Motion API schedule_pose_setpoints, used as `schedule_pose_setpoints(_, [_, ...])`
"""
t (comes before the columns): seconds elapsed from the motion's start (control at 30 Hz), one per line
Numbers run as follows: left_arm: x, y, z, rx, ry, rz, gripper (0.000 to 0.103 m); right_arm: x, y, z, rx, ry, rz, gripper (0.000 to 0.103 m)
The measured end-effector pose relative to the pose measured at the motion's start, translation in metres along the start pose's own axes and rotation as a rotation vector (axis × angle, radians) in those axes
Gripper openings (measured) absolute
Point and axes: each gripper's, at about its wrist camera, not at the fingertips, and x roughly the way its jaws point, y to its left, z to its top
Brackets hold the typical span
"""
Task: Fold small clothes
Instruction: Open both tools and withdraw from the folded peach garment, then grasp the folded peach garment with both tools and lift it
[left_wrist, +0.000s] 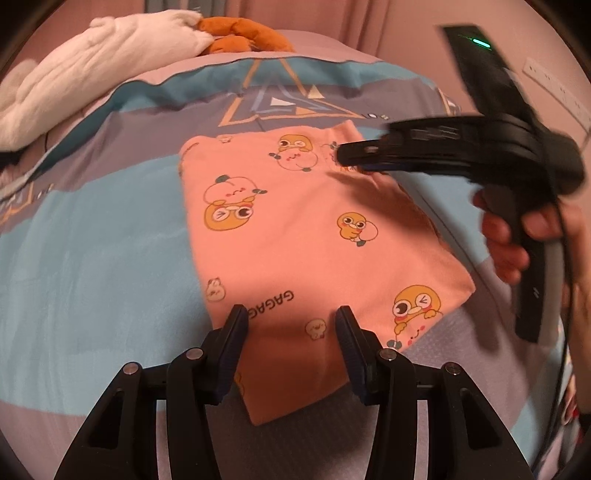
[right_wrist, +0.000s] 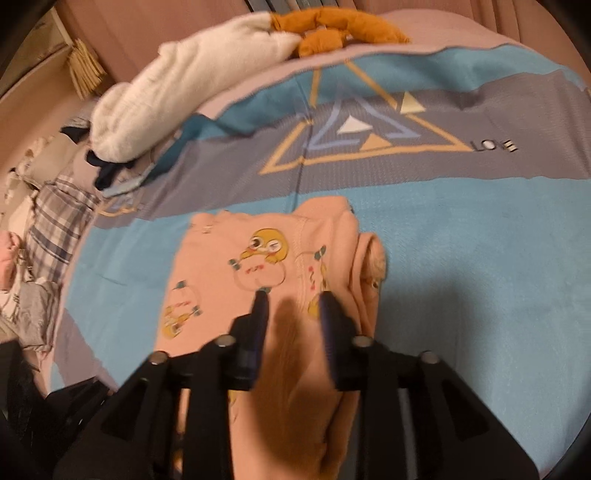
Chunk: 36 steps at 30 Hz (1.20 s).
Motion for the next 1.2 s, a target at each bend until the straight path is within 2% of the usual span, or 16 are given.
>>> schedule_pose_setpoints(0.17, [-0.011,0.002,-0.001,-0.027,-0.009,0.005,0.048,-0.033,-0.003,-0.022,0.01,-0.033,0.05,0.047])
schedule_pose_setpoints(0.33, [-0.015,0.002,-0.003,-0.042,-0.006,0.008,0.048,-0.048,-0.007,-0.038,0.039,-0.035,0.089,0.059])
schedule_pose_setpoints(0.37, [-0.013,0.003,-0.001,-0.045,-0.002,0.008,0.052,-0.051,-0.008,-0.042,0.046,-0.034,0.097,0.061])
schedule_pose_setpoints(0.4, [-0.013,0.003,-0.001,-0.048,0.001,0.008,0.062,-0.052,-0.009,-0.044,0.052,-0.03,0.1,0.065])
schedule_pose_setpoints(0.47, [-0.013,0.005,-0.001,-0.06,-0.003,0.01,0.07,-0.054,-0.012,-0.05,0.071,-0.018,0.108,0.073])
schedule_pose_setpoints(0.57, [-0.013,0.009,0.0,-0.084,0.006,-0.014,0.07,-0.054,-0.019,-0.057,0.11,0.006,0.124,0.083])
schedule_pose_setpoints(0.67, [-0.005,0.02,0.002,-0.157,0.054,-0.122,0.07,-0.053,-0.028,-0.065,0.173,0.039,0.167,0.089])
schedule_pose_setpoints(0.73, [-0.001,0.028,0.003,-0.215,0.076,-0.172,0.079,-0.052,-0.033,-0.068,0.206,0.054,0.193,0.091])
schedule_pose_setpoints(0.8, [0.004,0.039,0.005,-0.285,0.092,-0.244,0.097,-0.051,-0.039,-0.069,0.244,0.062,0.211,0.091])
schedule_pose_setpoints(0.9, [0.014,0.054,0.006,-0.404,0.116,-0.376,0.1,-0.046,-0.048,-0.067,0.308,0.078,0.252,0.093])
schedule_pose_setpoints(1.2, [0.042,0.084,0.025,-0.589,0.11,-0.53,0.101,-0.011,-0.058,-0.048,0.392,0.14,0.32,0.096])
